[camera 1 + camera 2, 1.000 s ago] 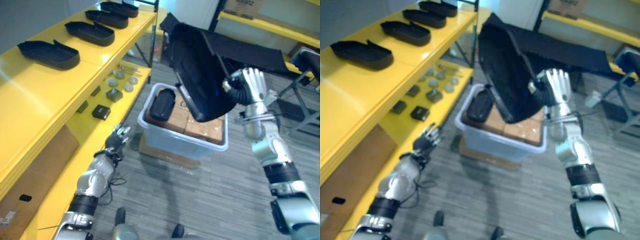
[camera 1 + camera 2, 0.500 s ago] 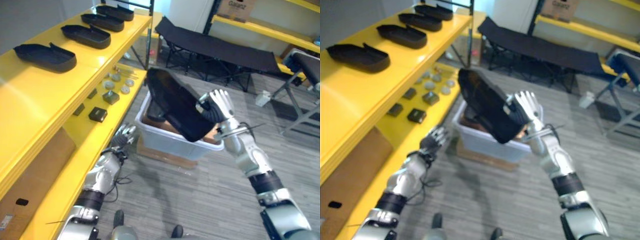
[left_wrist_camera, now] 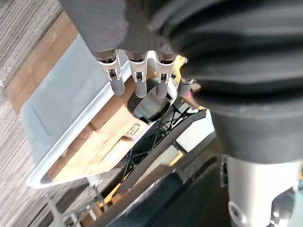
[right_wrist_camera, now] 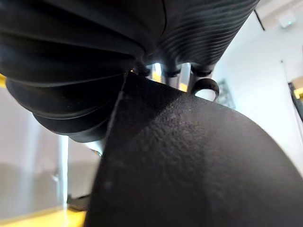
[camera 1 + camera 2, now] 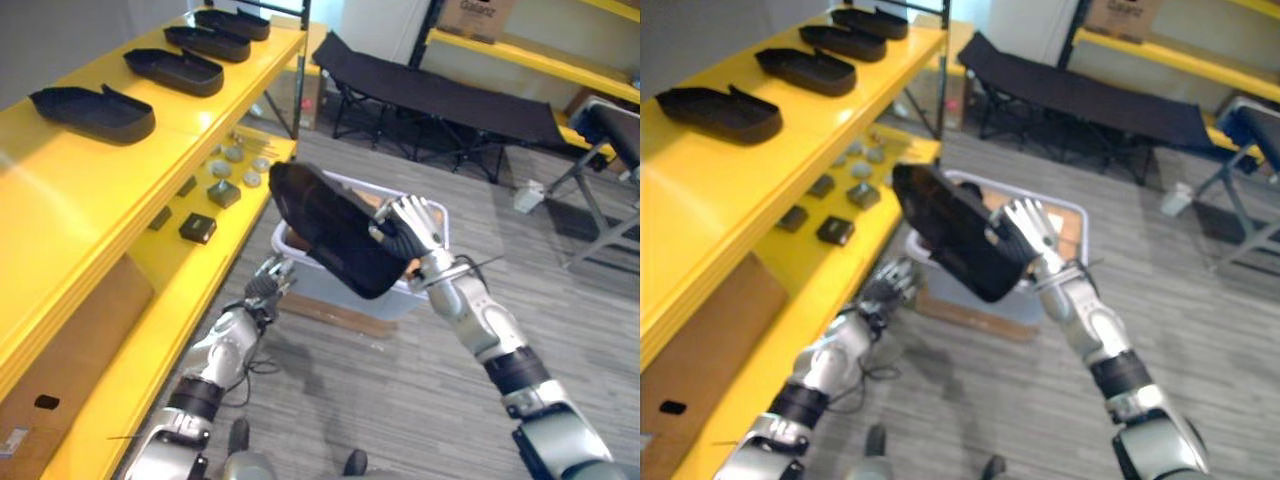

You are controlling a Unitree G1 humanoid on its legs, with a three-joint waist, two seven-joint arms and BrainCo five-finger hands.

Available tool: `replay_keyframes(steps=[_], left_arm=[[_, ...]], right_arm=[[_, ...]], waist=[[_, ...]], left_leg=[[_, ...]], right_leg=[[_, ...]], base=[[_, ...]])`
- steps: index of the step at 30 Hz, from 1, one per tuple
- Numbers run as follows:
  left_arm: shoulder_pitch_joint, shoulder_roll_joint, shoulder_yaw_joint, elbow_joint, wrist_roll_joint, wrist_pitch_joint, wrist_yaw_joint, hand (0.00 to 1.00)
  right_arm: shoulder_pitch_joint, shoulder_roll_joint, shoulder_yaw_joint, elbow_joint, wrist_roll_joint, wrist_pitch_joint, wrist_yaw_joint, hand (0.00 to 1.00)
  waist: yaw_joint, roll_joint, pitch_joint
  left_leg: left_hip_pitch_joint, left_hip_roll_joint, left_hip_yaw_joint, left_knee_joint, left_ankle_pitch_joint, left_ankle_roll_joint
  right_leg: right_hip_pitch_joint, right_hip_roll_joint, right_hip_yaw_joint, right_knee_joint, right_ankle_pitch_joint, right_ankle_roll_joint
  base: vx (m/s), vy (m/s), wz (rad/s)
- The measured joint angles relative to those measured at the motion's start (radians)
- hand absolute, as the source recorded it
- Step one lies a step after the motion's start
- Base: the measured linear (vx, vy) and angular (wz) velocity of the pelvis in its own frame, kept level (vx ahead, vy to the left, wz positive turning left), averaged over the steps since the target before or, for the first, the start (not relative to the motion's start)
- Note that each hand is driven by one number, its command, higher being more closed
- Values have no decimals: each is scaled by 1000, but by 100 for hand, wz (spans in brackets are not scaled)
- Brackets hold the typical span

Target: Walk over and take plastic housings, then place them on the shelf

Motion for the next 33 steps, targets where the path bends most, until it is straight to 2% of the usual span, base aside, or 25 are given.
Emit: replay_keyframes(steps=[4,15,19,22,25,26,27,31,33], left_arm=[[0,-16,-42,-1,-28,-1,2,0],[-2,-55,-107,-2,-124,-16,10,0],[-2,-59,-128,-2,-176,-58,43,0],[-2,-78,-126,-2,-199,-114,75,0],[-3,-92,-117,-2,-274,-178,101,0],[-4,-92,-114,-2,-302,-202,105,100],[-4,-93,-108,-2,-311,-215,105,100],[-6,-117,-49,-2,-381,-335,105,100],[-6,-122,-39,-2,-397,-378,104,100]], right_arm=[[0,3,39,1,1,-7,-4,100],[-4,58,91,4,11,-28,-6,100],[-16,89,94,36,12,-36,-19,100],[-25,101,95,40,17,-40,-19,100],[-25,120,98,40,54,-43,-18,100],[-25,125,100,40,58,-46,-17,100],[-25,128,102,40,63,-48,-16,100],[-11,160,119,39,98,-48,-16,100],[-9,171,119,39,101,-48,-16,100]], waist=[[0,14,-7],[-1,16,-6],[-1,17,-5],[-1,18,-5],[-3,19,-4],[-4,19,-4],[-4,19,-4],[-4,20,-3],[-4,21,-3]], left_leg=[[-3,1,-1,0,1,-1],[-2,1,0,1,3,0],[-2,1,0,1,3,0],[-2,1,0,4,3,0],[-2,2,0,4,3,-1],[-2,2,1,4,3,-1],[-2,3,1,4,3,-1],[-2,4,1,4,3,-1],[-2,5,1,4,3,-1]], right_leg=[[0,1,-8,-1,0,0],[-1,1,-9,0,0,0],[-1,1,-9,0,0,0],[-1,1,-9,0,0,0],[-1,1,-8,-1,0,0],[-2,1,-8,-1,0,0],[-2,1,-8,-1,0,0],[-2,1,-8,-2,-1,-1],[-2,1,-8,-2,-1,-1]], base=[[-4,-5,2],[0,0,0],[0,0,0],[0,0,0],[0,0,0],[0,0,0],[0,0,0],[0,0,0],[0,0,0]])
